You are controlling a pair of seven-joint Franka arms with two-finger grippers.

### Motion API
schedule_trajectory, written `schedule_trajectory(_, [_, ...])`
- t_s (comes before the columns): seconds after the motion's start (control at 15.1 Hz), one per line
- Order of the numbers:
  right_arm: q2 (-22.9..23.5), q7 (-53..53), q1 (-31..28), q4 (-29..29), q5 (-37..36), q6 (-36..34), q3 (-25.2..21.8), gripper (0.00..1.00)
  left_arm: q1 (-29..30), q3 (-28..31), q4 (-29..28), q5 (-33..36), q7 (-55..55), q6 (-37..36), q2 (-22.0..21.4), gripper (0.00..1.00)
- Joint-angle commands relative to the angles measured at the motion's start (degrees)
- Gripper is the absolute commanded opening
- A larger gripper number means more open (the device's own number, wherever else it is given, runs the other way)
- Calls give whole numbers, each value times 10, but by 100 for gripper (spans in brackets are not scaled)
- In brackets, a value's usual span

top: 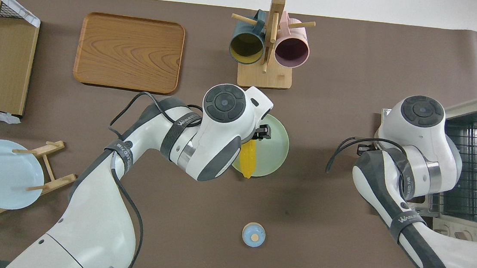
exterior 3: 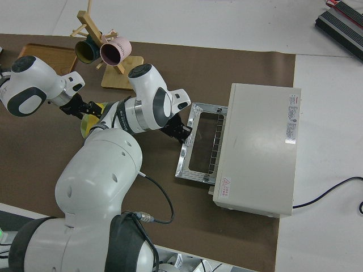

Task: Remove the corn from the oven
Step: 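Grasp the yellow corn with the left gripper while the right gripper withdraws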

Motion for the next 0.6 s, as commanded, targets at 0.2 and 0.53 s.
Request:
schedule_trajectory(0.2, [-58,-132,-74,83,-42,-129,-8,0,-16,9,-14,-9,-16,21,-2,90])
schedule_trajectory(0.53, [-84,-188,-95,88,-39,-140,-8,0,-16,9,-15,-9,-17,23,-2,77])
